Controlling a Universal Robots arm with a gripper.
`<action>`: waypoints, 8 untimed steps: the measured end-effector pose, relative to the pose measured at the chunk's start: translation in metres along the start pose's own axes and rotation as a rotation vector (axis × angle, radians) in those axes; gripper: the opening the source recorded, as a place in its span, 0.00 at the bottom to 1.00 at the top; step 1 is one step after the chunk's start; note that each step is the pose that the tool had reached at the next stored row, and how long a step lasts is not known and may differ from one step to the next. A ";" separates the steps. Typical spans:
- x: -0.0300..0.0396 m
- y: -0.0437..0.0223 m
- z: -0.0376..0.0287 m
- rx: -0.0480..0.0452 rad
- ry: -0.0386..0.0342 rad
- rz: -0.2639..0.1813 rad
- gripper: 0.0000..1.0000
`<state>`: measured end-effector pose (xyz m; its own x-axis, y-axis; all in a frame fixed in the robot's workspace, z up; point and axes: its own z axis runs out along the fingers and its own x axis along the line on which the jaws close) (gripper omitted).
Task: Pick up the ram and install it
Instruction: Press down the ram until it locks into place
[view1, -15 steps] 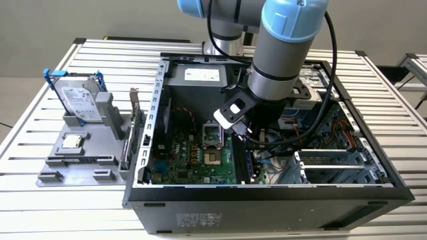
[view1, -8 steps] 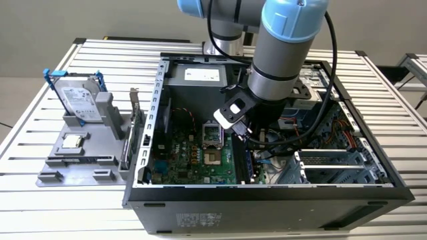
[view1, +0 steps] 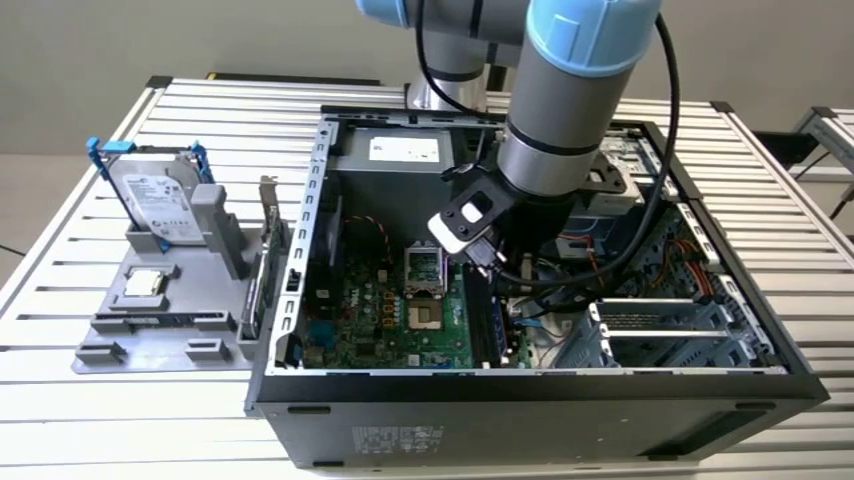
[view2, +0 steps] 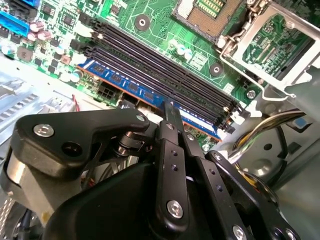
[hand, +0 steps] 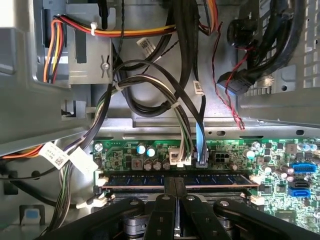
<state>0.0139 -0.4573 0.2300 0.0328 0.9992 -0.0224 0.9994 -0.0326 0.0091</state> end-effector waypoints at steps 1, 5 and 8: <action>-0.0001 0.0000 -0.0017 0.0000 -0.0001 0.000 0.00; -0.0002 0.0001 -0.0082 0.0000 -0.0001 0.000 0.00; -0.0003 0.0001 -0.0133 0.0000 -0.0001 0.000 0.00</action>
<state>0.0140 -0.4573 0.2433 0.0327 0.9992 -0.0225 0.9994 -0.0325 0.0091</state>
